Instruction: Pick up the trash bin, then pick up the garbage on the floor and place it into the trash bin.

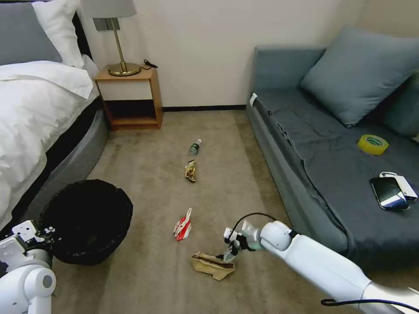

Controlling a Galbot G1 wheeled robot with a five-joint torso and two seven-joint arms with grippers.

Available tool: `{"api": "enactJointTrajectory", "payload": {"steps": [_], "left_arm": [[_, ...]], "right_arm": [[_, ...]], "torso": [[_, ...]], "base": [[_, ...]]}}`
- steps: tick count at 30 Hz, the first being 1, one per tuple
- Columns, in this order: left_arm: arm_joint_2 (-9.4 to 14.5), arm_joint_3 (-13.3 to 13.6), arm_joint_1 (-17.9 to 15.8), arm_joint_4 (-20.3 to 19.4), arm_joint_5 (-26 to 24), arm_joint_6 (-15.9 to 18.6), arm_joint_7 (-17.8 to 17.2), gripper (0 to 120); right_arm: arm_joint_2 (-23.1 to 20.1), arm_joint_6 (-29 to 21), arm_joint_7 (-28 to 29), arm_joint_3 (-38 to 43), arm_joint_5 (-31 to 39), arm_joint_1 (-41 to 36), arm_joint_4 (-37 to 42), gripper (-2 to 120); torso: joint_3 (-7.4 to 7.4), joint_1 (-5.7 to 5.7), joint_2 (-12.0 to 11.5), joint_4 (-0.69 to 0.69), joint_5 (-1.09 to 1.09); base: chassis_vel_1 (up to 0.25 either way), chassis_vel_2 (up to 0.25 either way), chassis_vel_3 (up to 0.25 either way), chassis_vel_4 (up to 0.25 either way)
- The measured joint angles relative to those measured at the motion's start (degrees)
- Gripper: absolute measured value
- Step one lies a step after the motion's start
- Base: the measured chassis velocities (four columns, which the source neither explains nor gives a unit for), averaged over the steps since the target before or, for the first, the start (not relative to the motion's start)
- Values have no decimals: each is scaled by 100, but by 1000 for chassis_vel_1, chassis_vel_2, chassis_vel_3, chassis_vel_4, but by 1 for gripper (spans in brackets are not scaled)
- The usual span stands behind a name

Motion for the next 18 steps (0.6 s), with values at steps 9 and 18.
{"api": "enactJointTrajectory", "payload": {"steps": [9, 18], "left_arm": [[-10, -10, 8, -2, 19, -5, 0, 2], [-10, -17, 9, 1, 35, -31, -1, 2]], "right_arm": [[186, 126, 136, -144, -103, -86, -299, 92], [228, 309, 216, -138, -177, -232, -385, 72]], "torso": [[0, 0, 0, 0, 1], [0, 0, 0, 0, 1]], "base": [[0, 0, 0, 0], [0, 0, 0, 0]]}}
